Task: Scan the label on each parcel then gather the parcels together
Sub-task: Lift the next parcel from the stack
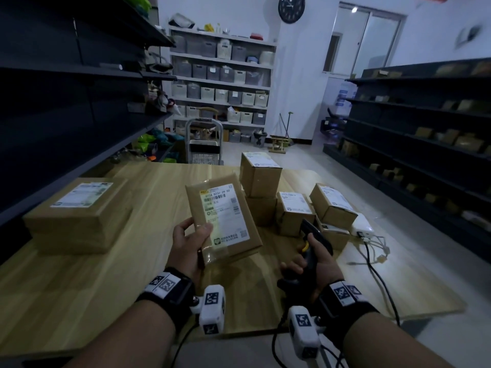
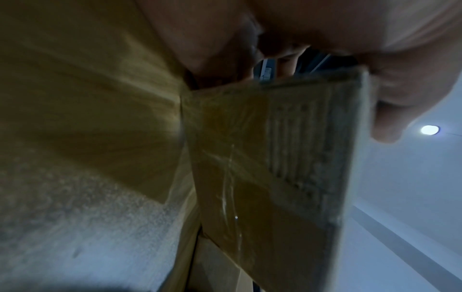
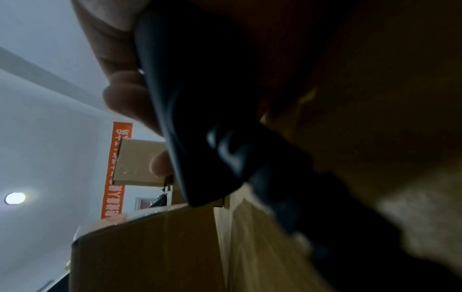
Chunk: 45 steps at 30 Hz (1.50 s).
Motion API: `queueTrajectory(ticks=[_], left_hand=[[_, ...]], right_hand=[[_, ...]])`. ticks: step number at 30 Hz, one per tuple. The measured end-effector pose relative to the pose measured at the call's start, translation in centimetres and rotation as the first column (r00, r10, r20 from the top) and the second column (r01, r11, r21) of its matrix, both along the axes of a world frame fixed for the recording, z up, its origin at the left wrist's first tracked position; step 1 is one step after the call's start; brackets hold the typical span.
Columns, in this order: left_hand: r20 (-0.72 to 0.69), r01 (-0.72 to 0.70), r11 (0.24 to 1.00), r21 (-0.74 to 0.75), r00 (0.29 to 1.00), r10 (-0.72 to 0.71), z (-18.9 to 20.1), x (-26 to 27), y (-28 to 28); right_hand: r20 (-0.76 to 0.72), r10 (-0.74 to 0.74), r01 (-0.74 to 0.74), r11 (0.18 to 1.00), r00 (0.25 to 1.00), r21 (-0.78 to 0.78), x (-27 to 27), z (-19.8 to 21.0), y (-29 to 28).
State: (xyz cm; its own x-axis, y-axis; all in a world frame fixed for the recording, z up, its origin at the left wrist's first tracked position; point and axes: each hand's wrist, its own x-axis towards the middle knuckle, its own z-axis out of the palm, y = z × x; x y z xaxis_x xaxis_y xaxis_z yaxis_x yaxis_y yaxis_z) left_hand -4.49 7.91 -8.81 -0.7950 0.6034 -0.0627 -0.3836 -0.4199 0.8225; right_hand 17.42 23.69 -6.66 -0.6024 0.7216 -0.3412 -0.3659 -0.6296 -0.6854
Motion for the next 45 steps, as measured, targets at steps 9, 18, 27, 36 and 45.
queueTrajectory(ticks=[9, 18, 27, 36, 45], left_hand=[[-0.041, 0.007, 0.998, -0.062, 0.999, -0.010, 0.4, 0.3, -0.3], [-0.161, -0.068, 0.986, -0.155, 0.986, 0.042, 1.1, 0.9, -0.7], [-0.188, -0.068, 0.983, -0.169, 0.981, 0.035, 1.1, 0.8, -1.0], [-0.175, -0.085, 0.981, -0.173, 0.983, 0.054, 0.8, 0.4, -0.8], [-0.187, -0.109, 0.976, -0.189, 0.980, 0.073, 0.9, 0.4, -0.6]], right_hand=[[0.331, 0.275, -0.366, 0.896, 0.903, 0.253, 0.3, 6.5, -2.0], [0.604, 0.147, -0.510, 0.707, 0.784, 0.490, -0.2, 14.6, -5.9], [0.629, 0.167, -0.544, 0.692, 0.760, 0.474, 0.5, 16.6, -6.2], [0.615, 0.193, -0.538, 0.717, 0.765, 0.444, 1.2, 16.3, -6.5], [0.606, 0.209, -0.536, 0.728, 0.767, 0.427, 0.8, 15.9, -6.9]])
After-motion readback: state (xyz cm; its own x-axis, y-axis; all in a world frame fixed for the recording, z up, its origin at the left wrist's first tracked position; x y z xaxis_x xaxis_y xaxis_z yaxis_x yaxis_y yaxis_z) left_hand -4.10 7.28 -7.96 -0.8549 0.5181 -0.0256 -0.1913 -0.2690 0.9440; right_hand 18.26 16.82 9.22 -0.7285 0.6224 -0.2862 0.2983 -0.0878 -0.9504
